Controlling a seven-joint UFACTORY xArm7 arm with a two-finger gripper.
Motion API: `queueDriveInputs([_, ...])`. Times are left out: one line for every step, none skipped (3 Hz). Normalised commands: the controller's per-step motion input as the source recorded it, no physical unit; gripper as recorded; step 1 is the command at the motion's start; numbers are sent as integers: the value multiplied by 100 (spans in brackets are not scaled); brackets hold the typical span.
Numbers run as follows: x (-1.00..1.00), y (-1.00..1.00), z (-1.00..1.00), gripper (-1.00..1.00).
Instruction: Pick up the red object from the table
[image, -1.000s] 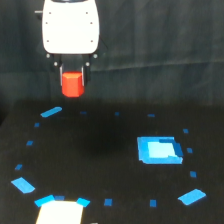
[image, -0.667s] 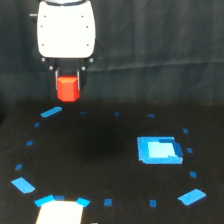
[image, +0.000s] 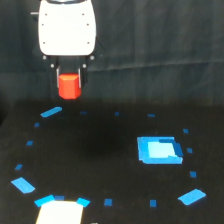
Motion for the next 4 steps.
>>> queueDriveInputs([-22, -75, -12, -100])
queueDriveInputs([13, 45, -22, -100])
queueDriveInputs([23, 5, 22, -100])
queueDriveInputs([-16, 53, 8, -100])
